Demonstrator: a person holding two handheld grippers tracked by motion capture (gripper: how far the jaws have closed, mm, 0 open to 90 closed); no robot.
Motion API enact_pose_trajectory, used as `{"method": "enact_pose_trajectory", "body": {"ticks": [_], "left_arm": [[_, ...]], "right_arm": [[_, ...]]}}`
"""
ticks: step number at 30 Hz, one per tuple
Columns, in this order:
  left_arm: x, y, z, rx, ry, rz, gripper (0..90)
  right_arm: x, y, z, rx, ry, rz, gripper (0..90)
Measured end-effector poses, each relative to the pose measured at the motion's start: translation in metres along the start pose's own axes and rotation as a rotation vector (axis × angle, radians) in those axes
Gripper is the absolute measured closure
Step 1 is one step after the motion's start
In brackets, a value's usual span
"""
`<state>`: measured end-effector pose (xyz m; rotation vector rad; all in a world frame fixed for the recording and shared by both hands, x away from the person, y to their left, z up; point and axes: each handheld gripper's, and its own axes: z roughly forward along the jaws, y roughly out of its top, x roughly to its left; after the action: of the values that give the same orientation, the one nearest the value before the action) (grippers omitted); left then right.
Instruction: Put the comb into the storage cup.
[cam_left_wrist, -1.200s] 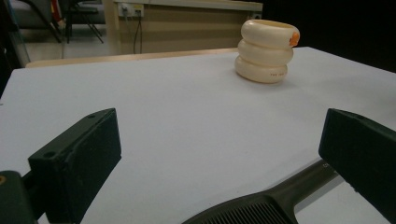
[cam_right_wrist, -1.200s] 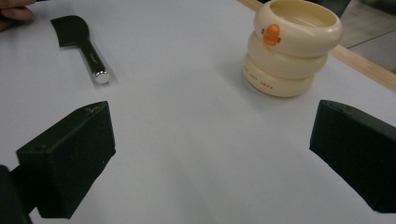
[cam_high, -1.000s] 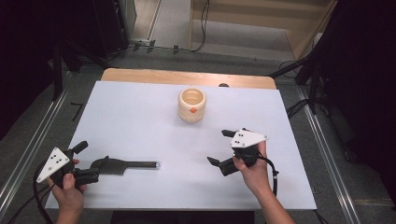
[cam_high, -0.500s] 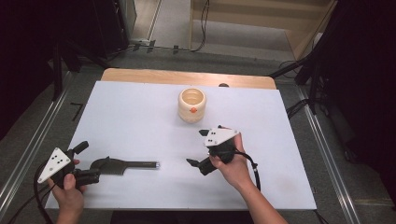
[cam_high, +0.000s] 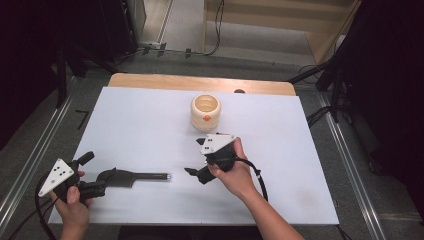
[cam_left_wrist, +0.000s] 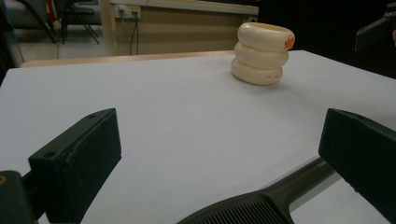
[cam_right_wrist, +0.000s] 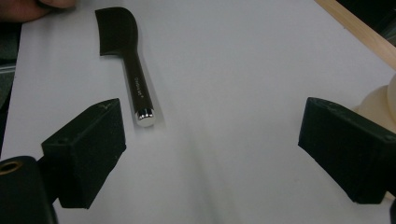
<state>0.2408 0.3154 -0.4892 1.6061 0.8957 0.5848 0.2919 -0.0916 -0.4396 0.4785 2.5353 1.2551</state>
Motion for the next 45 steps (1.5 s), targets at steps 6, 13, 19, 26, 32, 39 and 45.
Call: {"method": "enact_pose_trajectory", "body": {"ticks": [6, 13, 19, 26, 32, 39, 45], "left_arm": [[0.000, 0.000, 0.000, 0.003, -0.002, 0.006, 0.0], [-0.001, 0.000, 0.000, 0.001, -0.002, 0.008, 0.0], [0.000, 0.000, -0.001, 0.000, -0.003, 0.007, 0.0], [0.000, 0.000, -0.001, -0.004, -0.002, 0.006, 0.0], [0.000, 0.000, -0.001, -0.006, -0.003, 0.006, 0.0], [0.000, 0.000, -0.001, -0.008, -0.004, 0.003, 0.0], [0.000, 0.000, -0.001, -0.008, -0.006, 0.005, 0.0]], "right_arm": [[0.001, 0.011, 0.009, 0.022, 0.022, -0.020, 5.6], [0.006, 0.019, 0.020, 0.045, 0.049, -0.033, 5.6], [0.011, 0.027, 0.033, 0.071, 0.077, -0.052, 5.6], [0.015, 0.034, 0.053, 0.103, 0.109, -0.070, 5.6], [0.017, 0.039, 0.069, 0.139, 0.149, -0.080, 5.6], [0.021, 0.041, 0.085, 0.193, 0.197, -0.073, 5.7], [0.021, 0.039, 0.098, 0.235, 0.224, -0.057, 6.2]]}}
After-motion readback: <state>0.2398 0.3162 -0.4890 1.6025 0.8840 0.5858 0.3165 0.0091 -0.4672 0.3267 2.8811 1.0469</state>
